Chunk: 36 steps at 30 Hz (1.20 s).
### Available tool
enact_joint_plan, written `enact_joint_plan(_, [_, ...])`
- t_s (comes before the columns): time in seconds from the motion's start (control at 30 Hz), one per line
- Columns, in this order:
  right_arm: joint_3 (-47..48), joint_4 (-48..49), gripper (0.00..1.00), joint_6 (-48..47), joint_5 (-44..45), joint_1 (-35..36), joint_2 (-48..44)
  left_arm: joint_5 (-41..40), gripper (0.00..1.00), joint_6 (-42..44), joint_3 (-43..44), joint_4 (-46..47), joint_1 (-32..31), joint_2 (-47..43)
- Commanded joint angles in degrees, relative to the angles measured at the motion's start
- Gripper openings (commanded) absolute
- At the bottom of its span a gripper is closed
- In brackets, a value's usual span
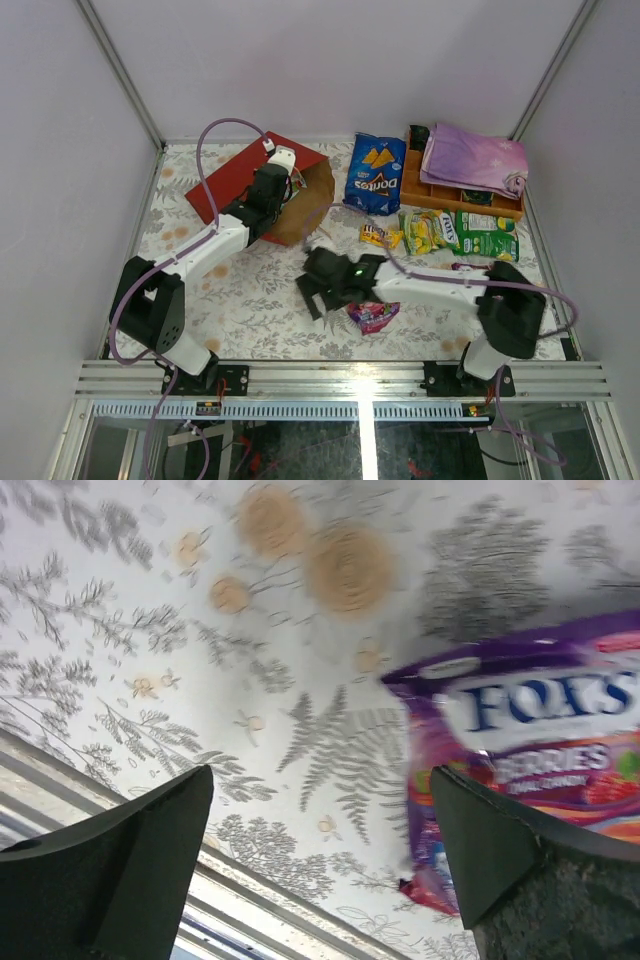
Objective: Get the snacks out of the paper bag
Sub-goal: Place the snack at the center of the board.
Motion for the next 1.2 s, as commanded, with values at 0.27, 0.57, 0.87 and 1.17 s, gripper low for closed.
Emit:
enact_joint_plan(0.27, [-21.93,20.71,0.81,3.7,-22.01,-24.26,-16.11,-2.18,0.0,0.05,0.84,1.37,-0.06,-0.65])
enact_joint_plan(0.57, [-35.59,29.27,0.65,8.29,-23.34,-28.69,-11.95,-2.29,0.0,0.06,1.17,1.22,-0.02,0.16])
enact_joint_plan(0.87, [-35.88,16.3,0.81,7.48,-7.61,-30.11,-16.48,-2.07,0.0,-0.03,1.5,0.76,-0.05,0.62])
enact_joint_plan(1.17, [-36.82,5.8,0.99,10.62,2.85,-33.37,-23.58,-1.72,0.0,-0.2,1.83,0.52,-0.06,0.97])
